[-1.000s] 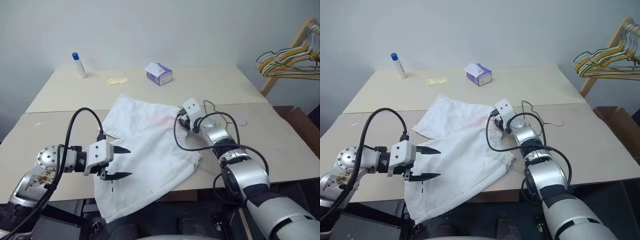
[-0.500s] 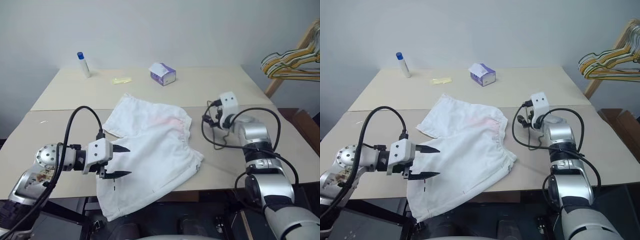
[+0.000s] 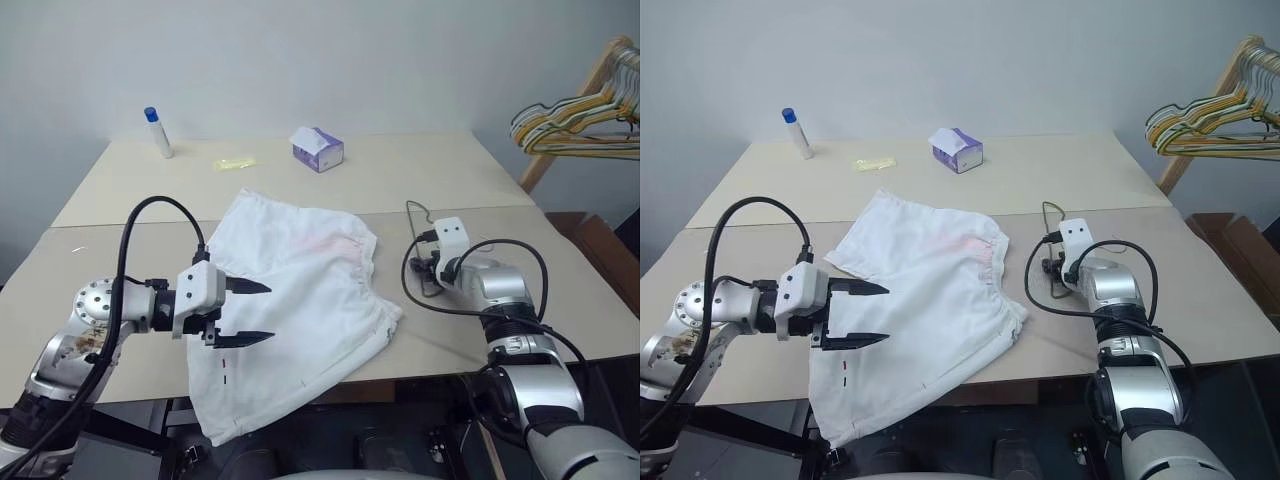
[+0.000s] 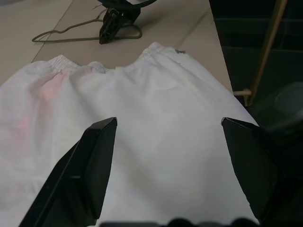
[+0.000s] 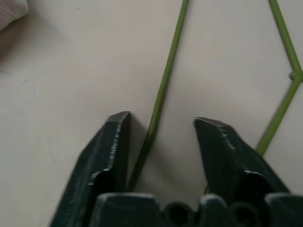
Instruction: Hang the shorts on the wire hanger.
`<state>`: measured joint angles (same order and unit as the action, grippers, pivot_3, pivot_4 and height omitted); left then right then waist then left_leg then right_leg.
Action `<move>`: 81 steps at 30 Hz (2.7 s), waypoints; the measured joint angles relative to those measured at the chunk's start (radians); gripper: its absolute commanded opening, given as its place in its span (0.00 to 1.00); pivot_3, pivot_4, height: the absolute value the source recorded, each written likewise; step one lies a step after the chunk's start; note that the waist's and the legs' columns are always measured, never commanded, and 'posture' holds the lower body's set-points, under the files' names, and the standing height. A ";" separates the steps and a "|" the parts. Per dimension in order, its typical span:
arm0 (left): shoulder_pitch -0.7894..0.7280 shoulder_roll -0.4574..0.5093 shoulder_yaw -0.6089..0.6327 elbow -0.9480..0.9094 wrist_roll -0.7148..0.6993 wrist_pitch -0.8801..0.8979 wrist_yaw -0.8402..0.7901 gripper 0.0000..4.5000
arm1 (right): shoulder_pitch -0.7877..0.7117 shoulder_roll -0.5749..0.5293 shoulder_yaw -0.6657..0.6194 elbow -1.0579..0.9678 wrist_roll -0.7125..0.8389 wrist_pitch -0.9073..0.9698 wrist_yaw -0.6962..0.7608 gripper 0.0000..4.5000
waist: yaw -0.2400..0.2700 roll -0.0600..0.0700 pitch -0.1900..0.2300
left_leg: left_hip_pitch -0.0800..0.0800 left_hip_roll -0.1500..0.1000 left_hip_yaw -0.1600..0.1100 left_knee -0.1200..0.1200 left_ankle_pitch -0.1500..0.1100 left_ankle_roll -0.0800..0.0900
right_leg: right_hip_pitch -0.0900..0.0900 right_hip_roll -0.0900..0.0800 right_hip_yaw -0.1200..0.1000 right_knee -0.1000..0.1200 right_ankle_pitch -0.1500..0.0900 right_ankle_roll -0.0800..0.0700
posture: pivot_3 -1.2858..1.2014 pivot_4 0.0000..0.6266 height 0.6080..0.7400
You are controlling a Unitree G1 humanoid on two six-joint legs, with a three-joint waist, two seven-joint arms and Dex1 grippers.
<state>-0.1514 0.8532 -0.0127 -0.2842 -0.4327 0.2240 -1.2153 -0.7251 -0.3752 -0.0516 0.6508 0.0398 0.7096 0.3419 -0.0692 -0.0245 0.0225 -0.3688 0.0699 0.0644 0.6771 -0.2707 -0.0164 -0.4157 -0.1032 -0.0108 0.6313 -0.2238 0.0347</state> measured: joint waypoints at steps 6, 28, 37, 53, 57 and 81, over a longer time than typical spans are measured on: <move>-0.002 -0.034 0.008 0.001 -0.001 -0.003 0.017 0.85 | -0.005 -0.001 0.010 0.006 -0.017 0.001 -0.010 0.01 | -0.002 0.000 -0.001 | 0.002 0.000 -0.001 0.000 0.000 0.000 | 0.003 0.000 -0.001 -0.001 0.000 0.000 | 0.52 0.00 1.00; -0.364 -0.602 0.251 0.127 -0.531 0.600 0.791 0.85 | 0.387 -0.042 0.141 -0.926 -0.031 -0.368 0.096 0.01 | -0.001 0.001 0.000 | 0.002 -0.002 -0.007 0.001 0.000 0.000 | 0.009 0.002 -0.002 -0.005 0.000 0.002 | 0.50 0.00 1.00; -0.430 -0.650 0.300 0.182 -0.639 0.643 0.916 0.85 | 0.431 -0.027 0.234 -1.007 -0.069 -0.461 0.106 0.01 | -0.001 0.001 0.000 | 0.002 -0.002 -0.007 0.002 0.000 0.000 | 0.010 0.002 -0.002 -0.006 0.000 0.002 | 0.49 0.00 1.00; -0.485 -0.690 0.366 0.282 -0.779 0.663 1.036 0.00 | 0.437 -0.026 0.282 -0.979 -0.243 -0.608 0.062 0.00 | -0.001 0.001 0.000 | 0.001 -0.003 -0.008 0.002 0.000 0.000 | 0.011 0.002 -0.002 -0.007 0.000 0.002 | 0.49 0.00 1.00; -0.485 -0.694 0.371 0.286 -0.789 0.668 1.050 0.00 | 0.437 -0.030 0.288 -0.953 -0.300 -0.660 0.039 0.00 | -0.001 0.001 0.000 | 0.001 -0.003 -0.008 0.002 0.000 0.000 | 0.011 0.002 -0.002 -0.008 0.000 0.002 | 0.49 0.00 1.00; -0.485 -0.348 0.298 0.323 -0.627 0.575 0.370 0.00 | 0.374 -0.197 -0.016 -1.052 0.543 -0.079 0.460 0.87 | -0.001 0.000 0.001 | 0.002 -0.002 -0.008 0.001 0.000 0.000 | 0.011 0.002 -0.002 -0.008 0.000 0.001 | 0.50 0.00 1.00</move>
<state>-0.6363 0.5053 0.2852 0.0384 -1.0594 0.7992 -0.8449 -0.3509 -0.5718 -0.0680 -0.4009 0.5823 0.6308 0.8015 -0.0706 -0.0243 0.0237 -0.3672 0.0675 0.0561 0.6781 -0.2707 -0.0164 -0.4046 -0.1011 -0.0132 0.6234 -0.2240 0.0352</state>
